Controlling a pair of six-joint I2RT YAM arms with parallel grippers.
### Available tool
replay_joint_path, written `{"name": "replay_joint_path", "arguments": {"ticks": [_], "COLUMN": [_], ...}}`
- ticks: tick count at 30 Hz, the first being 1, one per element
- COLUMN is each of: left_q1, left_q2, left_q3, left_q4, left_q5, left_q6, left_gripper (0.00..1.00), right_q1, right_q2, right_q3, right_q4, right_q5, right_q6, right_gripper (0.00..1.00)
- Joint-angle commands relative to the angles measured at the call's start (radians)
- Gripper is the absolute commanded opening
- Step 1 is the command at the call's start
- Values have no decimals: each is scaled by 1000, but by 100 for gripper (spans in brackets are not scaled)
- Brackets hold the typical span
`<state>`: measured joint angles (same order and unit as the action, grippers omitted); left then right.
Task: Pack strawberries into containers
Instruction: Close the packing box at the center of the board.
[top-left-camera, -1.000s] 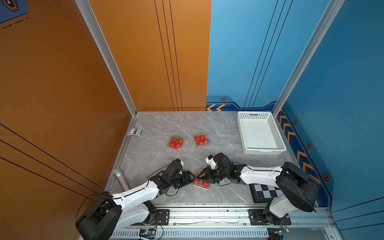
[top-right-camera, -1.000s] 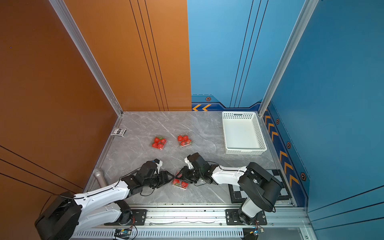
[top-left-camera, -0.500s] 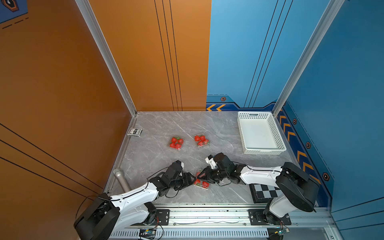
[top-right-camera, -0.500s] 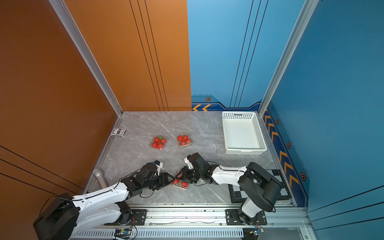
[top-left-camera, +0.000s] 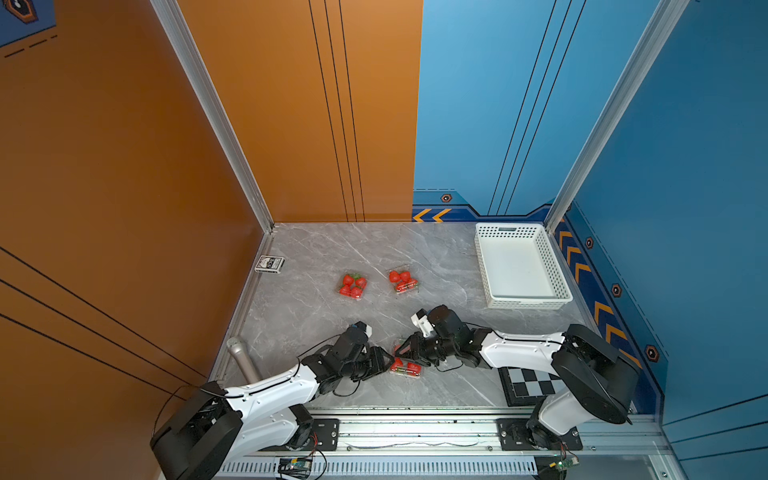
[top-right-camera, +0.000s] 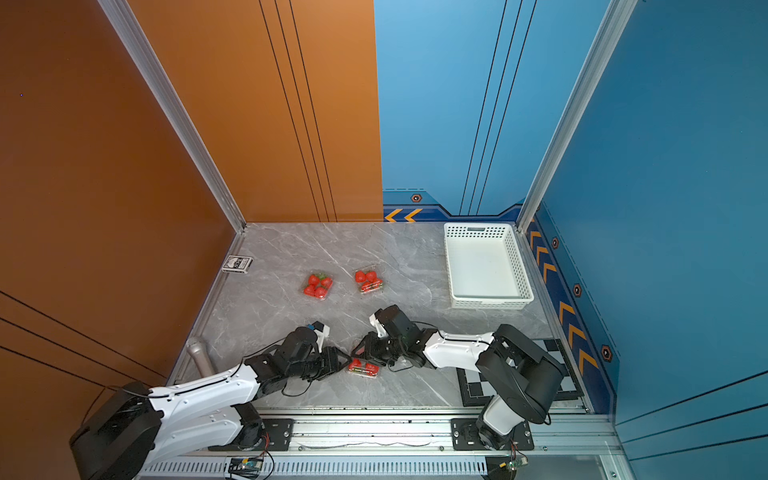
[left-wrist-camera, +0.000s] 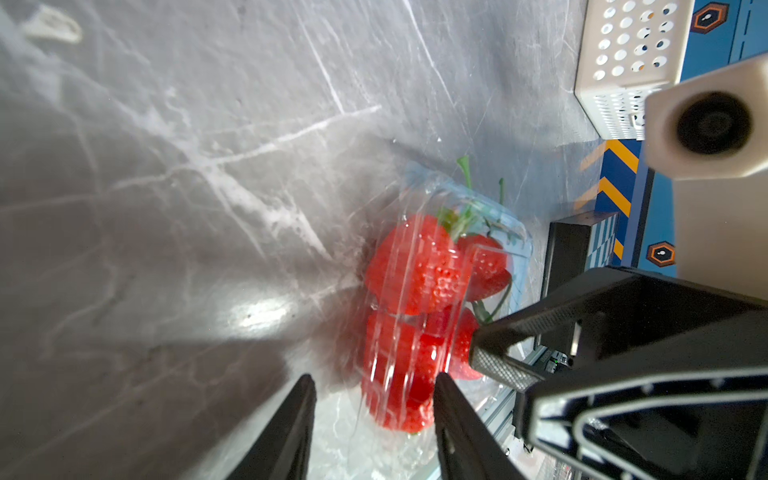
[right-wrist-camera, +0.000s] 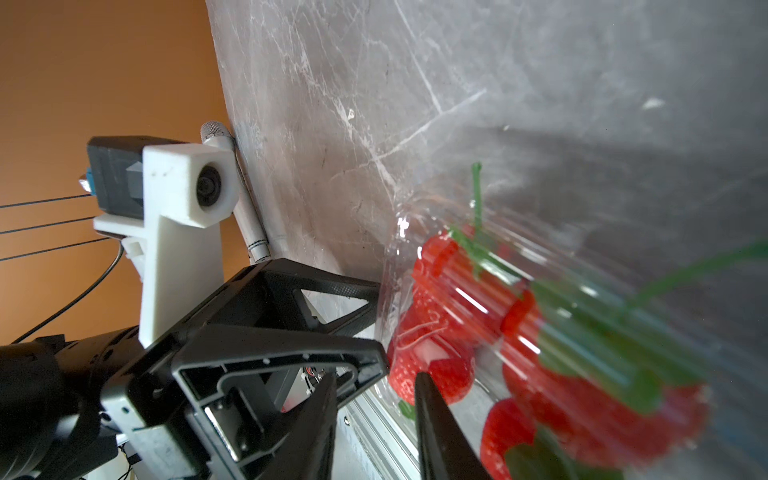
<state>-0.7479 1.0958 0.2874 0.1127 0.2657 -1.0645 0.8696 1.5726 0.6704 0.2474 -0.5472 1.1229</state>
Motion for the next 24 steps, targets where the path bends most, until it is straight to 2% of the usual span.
{"name": "replay_joint_path", "arguments": {"ticks": [1,4,16,24], "left_q1": [-21,-29,-40,-57], "left_q2": [26,38,43,49], "left_q3": [-22,-23,-38,-45], "left_q4": [4,22,72,102], "left_q5": [24,28,29,19], "left_q6": [-3,-12,-31,-53], "left_gripper": [48,47,28,20], "right_q1": [-9,-11,-36,-52], "right_q2": [-23,-20,-45,-65], "right_q3": [7,8,-5,-8], "right_q4": [-55,-53,-61,-96], "right_q5": [26,23,21,13], "right_q6": [-23,-27,-37,-65], "right_gripper": [35,35,34,35]}}
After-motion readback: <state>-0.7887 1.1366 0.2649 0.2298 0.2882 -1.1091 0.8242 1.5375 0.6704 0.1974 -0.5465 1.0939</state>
